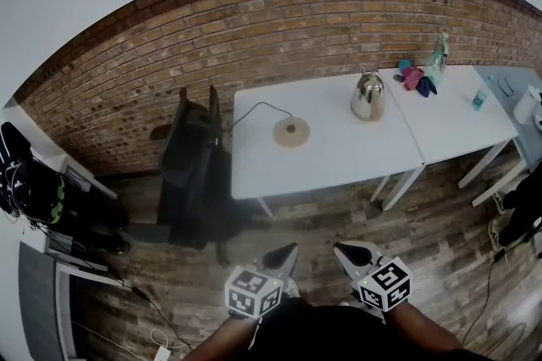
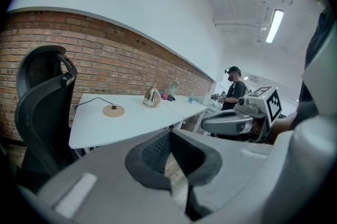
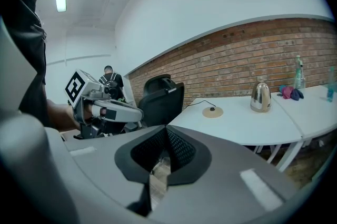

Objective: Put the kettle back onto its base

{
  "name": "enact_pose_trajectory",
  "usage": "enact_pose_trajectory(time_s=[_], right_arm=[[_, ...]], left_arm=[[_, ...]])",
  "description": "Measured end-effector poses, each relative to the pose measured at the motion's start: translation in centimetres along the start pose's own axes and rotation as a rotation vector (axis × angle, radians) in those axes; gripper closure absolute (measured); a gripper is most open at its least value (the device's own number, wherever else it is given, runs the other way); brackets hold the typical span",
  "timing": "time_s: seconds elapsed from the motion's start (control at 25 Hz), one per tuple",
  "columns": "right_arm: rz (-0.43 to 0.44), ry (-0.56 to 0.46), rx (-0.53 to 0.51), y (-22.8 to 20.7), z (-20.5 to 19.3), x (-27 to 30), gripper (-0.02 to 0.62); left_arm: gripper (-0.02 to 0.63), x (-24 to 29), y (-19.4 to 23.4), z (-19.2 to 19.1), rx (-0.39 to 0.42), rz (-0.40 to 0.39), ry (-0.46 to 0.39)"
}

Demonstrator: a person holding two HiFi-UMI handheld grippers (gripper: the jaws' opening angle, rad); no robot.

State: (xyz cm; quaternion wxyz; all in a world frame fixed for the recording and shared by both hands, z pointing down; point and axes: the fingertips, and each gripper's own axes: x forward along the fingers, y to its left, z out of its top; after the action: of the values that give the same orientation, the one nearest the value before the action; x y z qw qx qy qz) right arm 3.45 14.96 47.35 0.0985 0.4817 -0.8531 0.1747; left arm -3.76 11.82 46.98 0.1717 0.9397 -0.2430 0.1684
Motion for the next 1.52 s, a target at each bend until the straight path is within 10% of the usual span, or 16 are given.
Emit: enact_pose_trajectory(time_s=[1.52], right_arm=[[-0.047,0.039,0.012,-0.3,1.9,9.8,0.569]], left_arm=[[0.606,0.1,10.1,1.4,-0.007,-0.047,-0.01]])
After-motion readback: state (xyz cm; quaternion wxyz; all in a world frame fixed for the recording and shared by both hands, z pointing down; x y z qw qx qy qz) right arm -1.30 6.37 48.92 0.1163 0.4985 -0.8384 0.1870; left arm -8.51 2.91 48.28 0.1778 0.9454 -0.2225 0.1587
